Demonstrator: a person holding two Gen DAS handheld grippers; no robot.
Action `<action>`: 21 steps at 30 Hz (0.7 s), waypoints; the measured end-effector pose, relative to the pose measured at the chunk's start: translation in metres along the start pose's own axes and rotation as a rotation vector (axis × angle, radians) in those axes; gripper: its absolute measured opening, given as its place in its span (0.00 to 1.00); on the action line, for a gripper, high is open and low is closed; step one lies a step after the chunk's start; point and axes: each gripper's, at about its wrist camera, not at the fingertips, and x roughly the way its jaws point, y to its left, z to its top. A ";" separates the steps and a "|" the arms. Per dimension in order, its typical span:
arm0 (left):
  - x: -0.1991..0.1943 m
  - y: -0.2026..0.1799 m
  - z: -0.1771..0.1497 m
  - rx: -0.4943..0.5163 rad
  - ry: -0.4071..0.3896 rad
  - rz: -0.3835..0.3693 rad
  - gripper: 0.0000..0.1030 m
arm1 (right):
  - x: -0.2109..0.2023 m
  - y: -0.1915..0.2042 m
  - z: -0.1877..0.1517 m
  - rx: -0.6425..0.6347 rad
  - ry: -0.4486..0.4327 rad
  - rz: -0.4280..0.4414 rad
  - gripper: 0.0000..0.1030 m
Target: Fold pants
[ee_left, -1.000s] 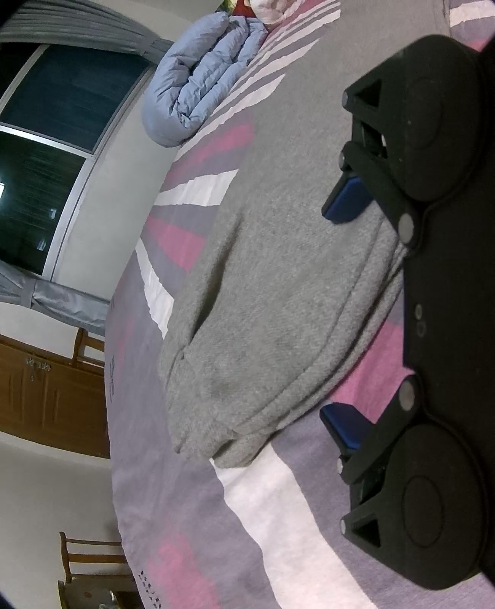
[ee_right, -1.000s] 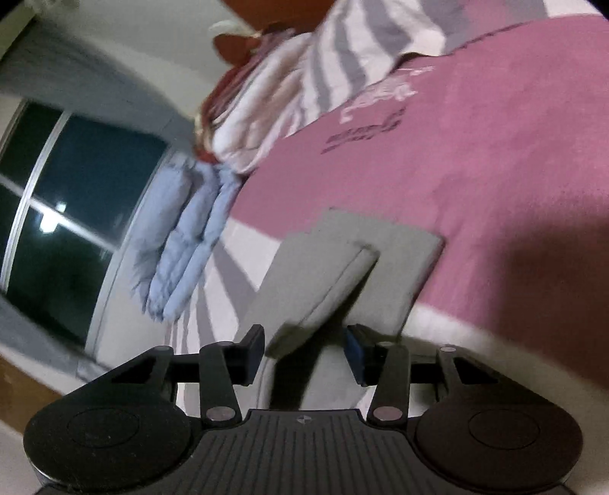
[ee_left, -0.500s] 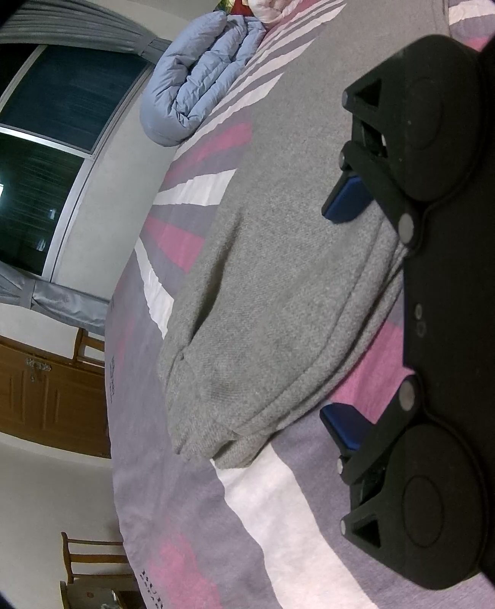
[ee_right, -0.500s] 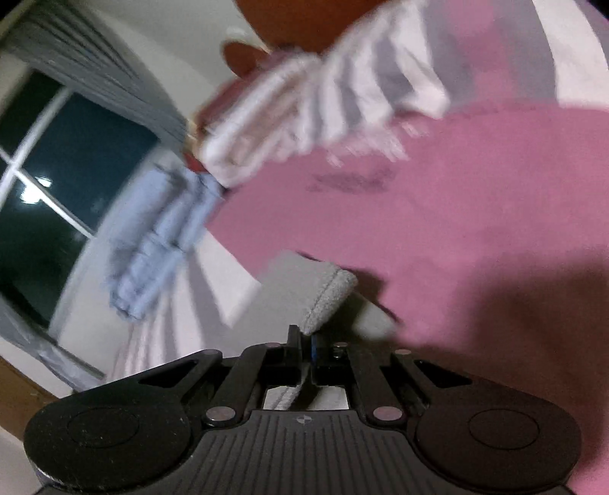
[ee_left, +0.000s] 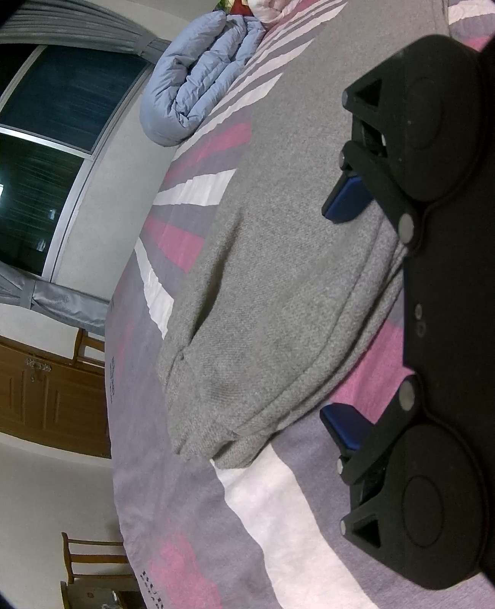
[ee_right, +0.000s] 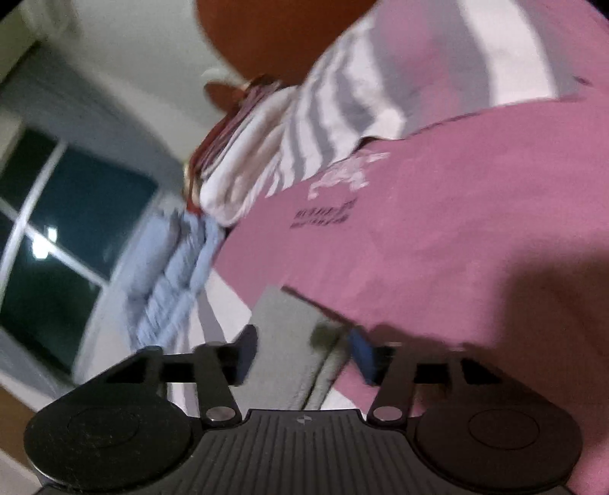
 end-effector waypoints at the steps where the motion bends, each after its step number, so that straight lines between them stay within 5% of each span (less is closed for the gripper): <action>1: 0.000 0.000 0.000 0.000 0.000 0.000 0.94 | 0.001 -0.001 0.001 0.010 0.014 0.009 0.54; 9: 0.000 -0.001 0.000 0.000 0.000 0.000 0.94 | 0.043 0.003 0.003 0.081 0.120 -0.004 0.53; 10: 0.000 -0.001 0.000 0.000 0.000 0.000 0.94 | 0.050 0.007 0.005 0.055 0.132 -0.035 0.50; 11: 0.000 -0.001 0.000 0.001 0.000 0.000 0.94 | 0.057 0.014 0.007 0.007 0.131 -0.080 0.20; 12: 0.000 -0.001 0.000 0.001 0.000 0.000 0.94 | 0.064 0.020 0.009 -0.065 0.135 -0.126 0.16; 18: 0.001 -0.001 0.000 -0.001 0.000 -0.003 0.94 | 0.029 0.066 0.015 -0.411 0.004 0.085 0.15; 21: 0.001 -0.002 0.000 0.004 0.001 -0.001 0.94 | 0.041 0.037 0.010 -0.448 0.045 -0.004 0.15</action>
